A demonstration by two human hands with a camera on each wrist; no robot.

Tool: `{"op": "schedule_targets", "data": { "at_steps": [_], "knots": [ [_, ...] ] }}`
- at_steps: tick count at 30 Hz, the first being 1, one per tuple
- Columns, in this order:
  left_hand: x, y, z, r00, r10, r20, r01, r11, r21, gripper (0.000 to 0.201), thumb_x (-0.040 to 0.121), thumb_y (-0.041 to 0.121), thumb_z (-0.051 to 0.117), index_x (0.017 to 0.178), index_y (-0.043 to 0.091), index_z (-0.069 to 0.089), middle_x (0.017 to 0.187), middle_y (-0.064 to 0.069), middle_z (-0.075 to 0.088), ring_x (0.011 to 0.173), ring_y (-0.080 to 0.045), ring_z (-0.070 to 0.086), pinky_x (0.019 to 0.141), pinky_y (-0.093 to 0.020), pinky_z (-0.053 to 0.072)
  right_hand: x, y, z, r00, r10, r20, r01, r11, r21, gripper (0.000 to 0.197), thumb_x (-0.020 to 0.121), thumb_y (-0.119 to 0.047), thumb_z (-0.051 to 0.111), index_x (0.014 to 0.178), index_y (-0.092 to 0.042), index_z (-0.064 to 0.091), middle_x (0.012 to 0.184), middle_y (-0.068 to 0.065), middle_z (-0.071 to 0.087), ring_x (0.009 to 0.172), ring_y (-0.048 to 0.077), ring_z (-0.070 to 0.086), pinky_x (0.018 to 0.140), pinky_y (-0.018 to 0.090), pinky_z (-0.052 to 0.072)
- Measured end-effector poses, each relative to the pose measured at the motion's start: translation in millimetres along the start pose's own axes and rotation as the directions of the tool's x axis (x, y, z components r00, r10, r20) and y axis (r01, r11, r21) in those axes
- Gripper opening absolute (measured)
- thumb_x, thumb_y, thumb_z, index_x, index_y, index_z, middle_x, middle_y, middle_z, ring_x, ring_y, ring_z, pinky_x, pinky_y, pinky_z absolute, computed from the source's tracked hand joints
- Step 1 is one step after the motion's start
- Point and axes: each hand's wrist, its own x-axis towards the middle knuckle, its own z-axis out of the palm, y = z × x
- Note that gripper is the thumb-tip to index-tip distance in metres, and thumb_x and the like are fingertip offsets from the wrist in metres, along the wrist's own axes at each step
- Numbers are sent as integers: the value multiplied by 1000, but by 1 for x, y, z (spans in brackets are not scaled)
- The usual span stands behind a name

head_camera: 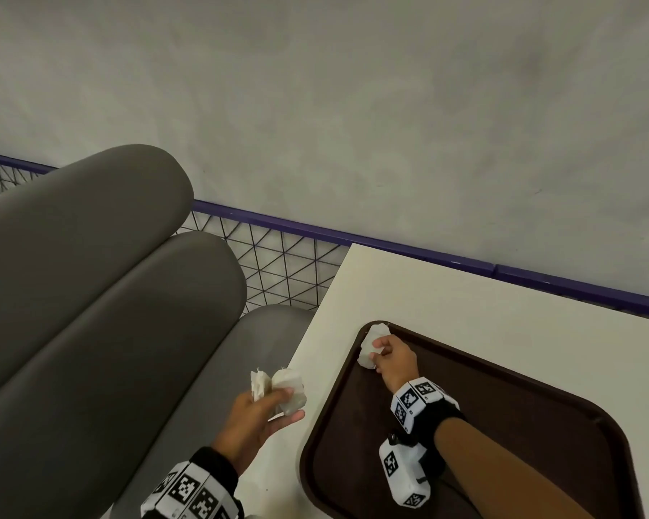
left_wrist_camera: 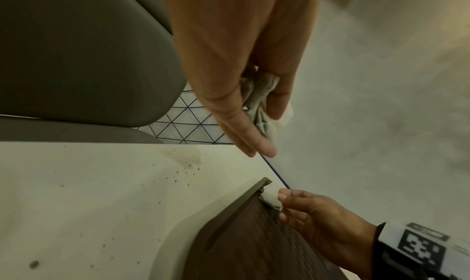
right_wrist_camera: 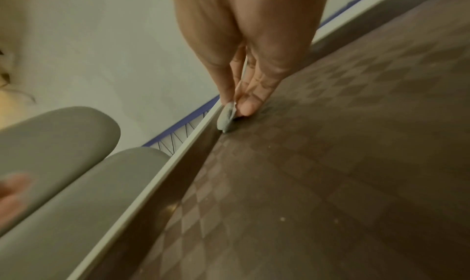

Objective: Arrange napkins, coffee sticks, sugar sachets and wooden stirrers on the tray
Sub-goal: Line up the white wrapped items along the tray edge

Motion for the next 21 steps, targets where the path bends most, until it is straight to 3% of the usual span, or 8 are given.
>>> {"op": "schedule_targets", "data": {
  "at_steps": [2, 5, 9, 12, 15, 18, 21],
  "knots": [
    [1, 2, -1, 1000, -3, -6, 3, 1000, -27, 23, 88, -4, 54, 111, -7, 54, 117, -25, 61, 101, -33, 65, 71, -35, 60, 0, 0, 3, 1000, -11, 3, 11, 996, -86, 17, 81, 2, 62, 87, -13, 57, 88, 8, 50, 76, 21, 51, 80, 36, 51],
    [0, 3, -1, 1000, -23, -13, 22, 999, -48, 17, 90, -4, 50, 106, -6, 54, 117, -27, 59, 101, -35, 64, 69, -37, 60, -1, 1, 4, 998, -49, 35, 56, 975, -214, 17, 83, -1, 59, 99, -7, 63, 94, 7, 48, 86, 21, 52, 78, 26, 44],
    [-2, 4, 2, 999, -18, -31, 17, 999, -30, 12, 90, -1, 53, 102, -2, 55, 111, -21, 58, 102, -32, 62, 72, -39, 60, -3, 0, 3, 993, -82, 86, 104, 947, -303, 22, 87, -4, 57, 108, -6, 61, 106, 8, 44, 101, 25, 55, 82, 20, 39],
    [-2, 5, 2, 999, 2, -40, -3, 1000, -19, 12, 90, 1, 55, 101, -1, 56, 107, -17, 58, 100, -27, 62, 73, -40, 59, -6, 1, -1, 989, -119, 87, 141, 938, -318, 23, 87, -5, 58, 110, -7, 61, 104, 2, 34, 103, 22, 49, 91, 18, 39],
    [-3, 5, 2, 999, 18, -50, -18, 1000, -10, 14, 90, 4, 57, 103, 0, 56, 107, -15, 59, 101, -24, 62, 74, -39, 59, -13, -2, -5, 985, -156, 72, 171, 928, -331, 30, 87, -8, 59, 117, -10, 58, 109, 3, 36, 114, 21, 42, 91, 14, 32],
    [-5, 5, 4, 999, 38, -38, -37, 999, 28, 19, 90, 8, 58, 106, -1, 58, 106, -15, 62, 100, -24, 64, 70, -35, 60, -23, -9, -8, 983, -173, 66, 185, 919, -348, 44, 87, -14, 59, 129, -12, 46, 126, 8, 35, 123, 20, 33, 98, 21, 33],
    [-7, 5, 7, 998, 54, -32, -52, 997, 62, 16, 90, 7, 58, 104, 1, 60, 105, -18, 64, 95, -26, 66, 67, -32, 60, -38, -17, -7, 971, -218, 94, 235, 935, -263, 45, 87, -20, 60, 128, -13, 44, 127, 5, 34, 123, 17, 32, 99, 22, 32]
  ]
}}
